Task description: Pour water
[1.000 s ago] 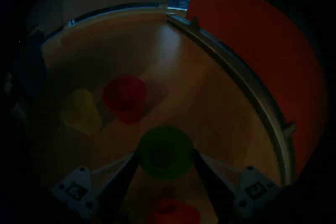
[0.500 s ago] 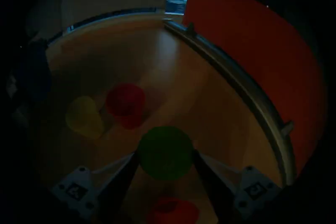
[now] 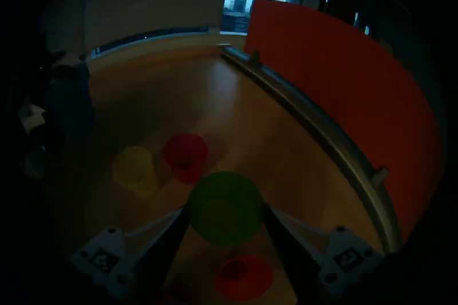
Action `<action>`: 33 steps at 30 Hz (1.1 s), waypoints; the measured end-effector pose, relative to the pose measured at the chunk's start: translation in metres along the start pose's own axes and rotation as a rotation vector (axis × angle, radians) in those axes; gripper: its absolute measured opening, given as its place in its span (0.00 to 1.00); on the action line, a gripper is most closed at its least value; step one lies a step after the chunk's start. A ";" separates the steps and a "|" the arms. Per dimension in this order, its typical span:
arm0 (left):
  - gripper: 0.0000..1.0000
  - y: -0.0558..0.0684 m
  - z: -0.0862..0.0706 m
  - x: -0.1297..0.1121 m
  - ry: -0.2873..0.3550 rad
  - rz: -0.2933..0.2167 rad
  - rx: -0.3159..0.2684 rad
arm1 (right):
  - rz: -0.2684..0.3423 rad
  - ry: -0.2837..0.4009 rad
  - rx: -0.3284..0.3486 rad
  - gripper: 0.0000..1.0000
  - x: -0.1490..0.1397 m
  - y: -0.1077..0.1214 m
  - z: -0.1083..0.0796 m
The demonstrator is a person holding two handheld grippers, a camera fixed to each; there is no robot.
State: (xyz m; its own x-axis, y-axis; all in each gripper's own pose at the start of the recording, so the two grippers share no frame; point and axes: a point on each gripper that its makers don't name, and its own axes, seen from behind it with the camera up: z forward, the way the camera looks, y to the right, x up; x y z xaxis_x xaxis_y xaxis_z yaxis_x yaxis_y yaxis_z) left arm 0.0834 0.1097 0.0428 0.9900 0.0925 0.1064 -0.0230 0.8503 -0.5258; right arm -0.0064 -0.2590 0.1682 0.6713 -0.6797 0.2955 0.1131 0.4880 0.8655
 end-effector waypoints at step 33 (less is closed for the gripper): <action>0.86 0.023 -0.011 0.016 0.001 0.003 -0.018 | 0.024 0.197 -0.068 0.99 0.018 -0.035 -0.108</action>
State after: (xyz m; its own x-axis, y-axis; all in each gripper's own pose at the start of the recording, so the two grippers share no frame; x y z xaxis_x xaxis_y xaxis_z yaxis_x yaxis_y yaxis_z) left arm 0.1005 0.1246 0.0229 0.9901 0.0946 0.1041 -0.0234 0.8406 -0.5411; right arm 0.0808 -0.2294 0.0998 0.8039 -0.5505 0.2251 0.1400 0.5430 0.8280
